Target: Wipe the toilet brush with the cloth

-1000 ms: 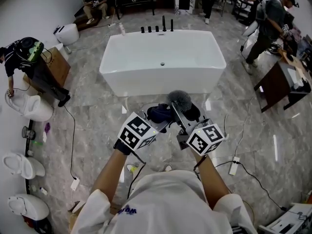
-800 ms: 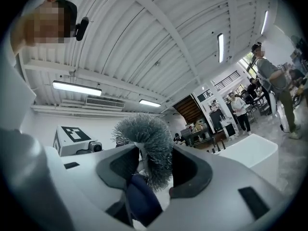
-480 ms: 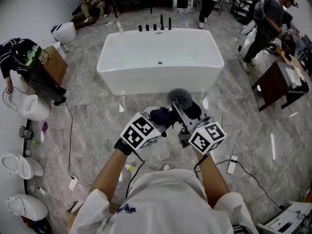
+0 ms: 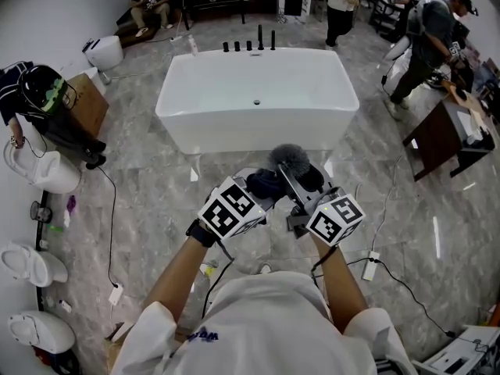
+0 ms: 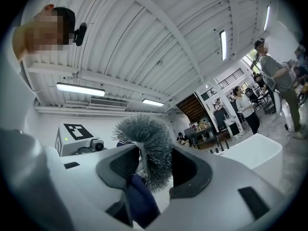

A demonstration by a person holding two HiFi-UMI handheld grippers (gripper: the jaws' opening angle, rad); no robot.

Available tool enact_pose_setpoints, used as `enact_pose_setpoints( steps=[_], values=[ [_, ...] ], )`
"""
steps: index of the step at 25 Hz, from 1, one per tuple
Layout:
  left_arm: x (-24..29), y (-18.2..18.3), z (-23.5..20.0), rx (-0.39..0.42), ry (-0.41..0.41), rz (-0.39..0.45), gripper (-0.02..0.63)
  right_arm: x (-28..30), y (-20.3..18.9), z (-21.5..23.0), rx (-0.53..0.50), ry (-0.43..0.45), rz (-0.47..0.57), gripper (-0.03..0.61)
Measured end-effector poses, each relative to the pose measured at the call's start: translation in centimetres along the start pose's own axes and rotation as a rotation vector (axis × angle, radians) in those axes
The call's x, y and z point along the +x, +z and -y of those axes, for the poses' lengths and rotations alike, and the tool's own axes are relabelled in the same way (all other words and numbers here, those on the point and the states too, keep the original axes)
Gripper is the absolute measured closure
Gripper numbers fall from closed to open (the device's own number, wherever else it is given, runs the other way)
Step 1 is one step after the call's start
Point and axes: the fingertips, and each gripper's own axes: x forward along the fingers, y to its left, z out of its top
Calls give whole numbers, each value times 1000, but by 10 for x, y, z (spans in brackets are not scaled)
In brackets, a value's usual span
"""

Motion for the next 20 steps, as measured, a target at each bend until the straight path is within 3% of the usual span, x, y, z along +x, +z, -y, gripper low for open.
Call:
enact_pose_setpoints(
  steps=[7, 20],
  values=[
    [0, -4, 1, -46, 1, 40, 488, -2, 2, -2, -34, -26, 3, 376],
    [1, -14, 10, -50, 4, 15, 488, -23, 32, 16, 23, -64, 83, 374]
  ],
)
